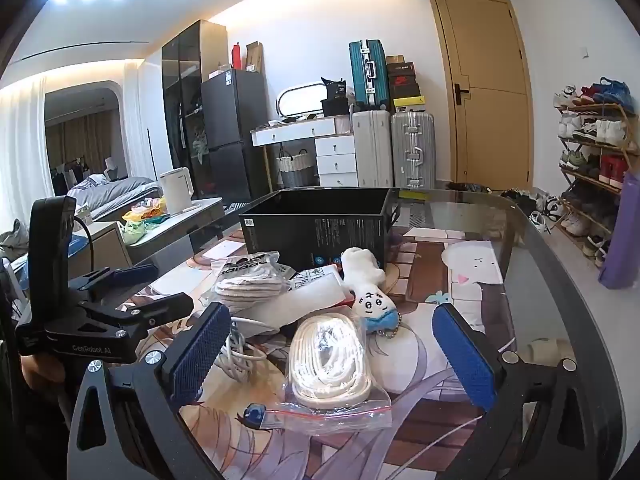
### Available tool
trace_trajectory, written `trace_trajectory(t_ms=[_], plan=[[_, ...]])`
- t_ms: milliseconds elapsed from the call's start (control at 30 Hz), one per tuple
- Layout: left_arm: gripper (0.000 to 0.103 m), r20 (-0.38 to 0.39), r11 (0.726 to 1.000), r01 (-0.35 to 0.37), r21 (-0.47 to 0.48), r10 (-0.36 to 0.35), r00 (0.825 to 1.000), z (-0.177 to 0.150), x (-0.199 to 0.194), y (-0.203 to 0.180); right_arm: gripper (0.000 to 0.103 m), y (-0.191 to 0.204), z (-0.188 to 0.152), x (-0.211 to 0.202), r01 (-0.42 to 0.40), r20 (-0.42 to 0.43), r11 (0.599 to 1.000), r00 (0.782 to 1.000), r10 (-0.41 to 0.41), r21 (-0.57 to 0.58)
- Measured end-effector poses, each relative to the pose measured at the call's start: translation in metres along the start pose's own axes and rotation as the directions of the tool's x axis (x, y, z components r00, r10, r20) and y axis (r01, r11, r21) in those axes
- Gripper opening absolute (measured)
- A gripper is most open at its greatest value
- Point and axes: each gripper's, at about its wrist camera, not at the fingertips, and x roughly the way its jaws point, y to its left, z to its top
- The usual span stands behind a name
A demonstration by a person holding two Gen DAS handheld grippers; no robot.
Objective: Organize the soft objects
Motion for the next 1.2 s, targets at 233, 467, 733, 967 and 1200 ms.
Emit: trace_trajectory(t_ms=[233, 467, 733, 967, 1200], plan=[[0.103, -0.002, 0.999, 0.017, -0.036, -0.017, 1.000, -0.001, -0.003, -0.001, 0.103, 0.001, -0.001, 0.002, -0.004, -0.019, 1.000, 1.000, 0.004, -0.002], [0.103, 0.007, 0.999, 0.017, -0.036, -0.017, 1.000, -0.002, -0.003, 0.003, 0.103, 0.002, 0.000, -0.001, -0.003, -0.006, 1.000, 1.000, 0.003, 0.001], [0.103, 0.005, 0.999, 0.011, -0.043, -0.011, 1.000, -0.001, -0.004, 0.004, 0.103, 0.000, -0.002, -0.002, -0.007, 0.006, 1.000, 1.000, 0.007, 0.007], [0.103, 0.004, 0.999, 0.008, -0.053, -0.008, 1.000, -0.002, -0.001, 0.011, 0.103, 0.000, -0.002, -0.002, -0.007, 0.007, 1.000, 1.000, 0.007, 0.005], [0.103, 0.007, 0.998, 0.008, -0.058, -0.007, 1.000, -0.001, -0.002, 0.011, 0.103, 0.000, -0.002, -0.001, -0.007, 0.006, 1.000, 1.000, 0.007, 0.005]])
